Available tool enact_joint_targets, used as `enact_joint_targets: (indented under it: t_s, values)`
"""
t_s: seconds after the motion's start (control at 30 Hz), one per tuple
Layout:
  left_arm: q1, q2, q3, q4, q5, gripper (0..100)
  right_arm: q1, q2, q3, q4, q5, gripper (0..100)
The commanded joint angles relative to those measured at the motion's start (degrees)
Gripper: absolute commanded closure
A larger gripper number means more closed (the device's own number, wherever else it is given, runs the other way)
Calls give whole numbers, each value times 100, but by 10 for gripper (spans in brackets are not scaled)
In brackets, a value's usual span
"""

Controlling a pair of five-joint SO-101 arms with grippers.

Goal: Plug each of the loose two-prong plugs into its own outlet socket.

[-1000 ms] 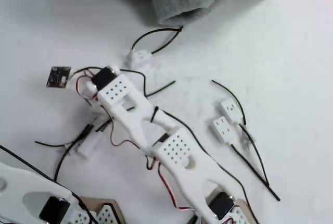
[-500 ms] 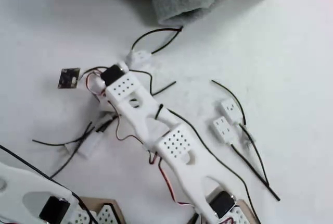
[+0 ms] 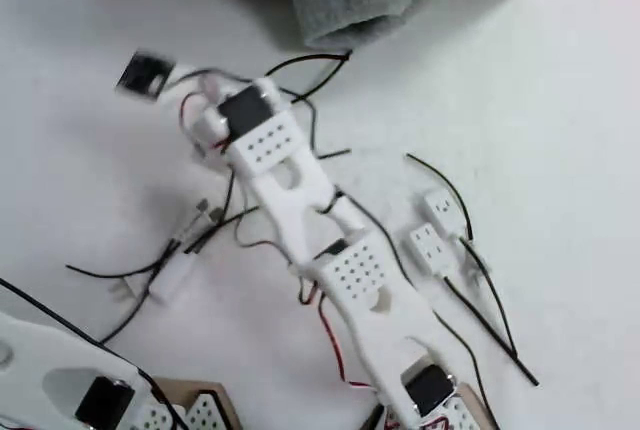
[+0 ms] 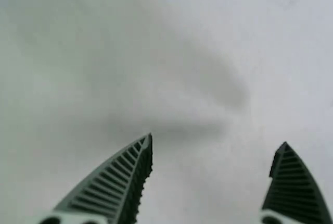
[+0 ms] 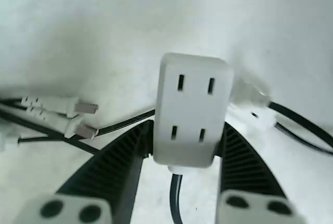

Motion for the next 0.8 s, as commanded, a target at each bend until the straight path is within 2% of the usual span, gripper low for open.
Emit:
enact_joint_targets:
  t_s: [0.0,0.13,0.23,0.37,0.57,0.77]
  values:
    - [48,-356,9,-18,88,646,778,-875,-211,57,-2347,840]
    - [198,-374,185,79,53,646,1569,-1455,598,75,-4440,840]
    - [321,-374,369,132,-97,646,1886,-2167,1793,75,-5354,837]
    - [365,-400,501,141,-316,646,1982,-3459,3437,66,-5864,837]
    - [382,-409,501,141,-316,646,2000,-5429,5046,48,-6145,835]
    - [382,-382,501,141,-316,646,2484,-6316,6453,4,-6558,800]
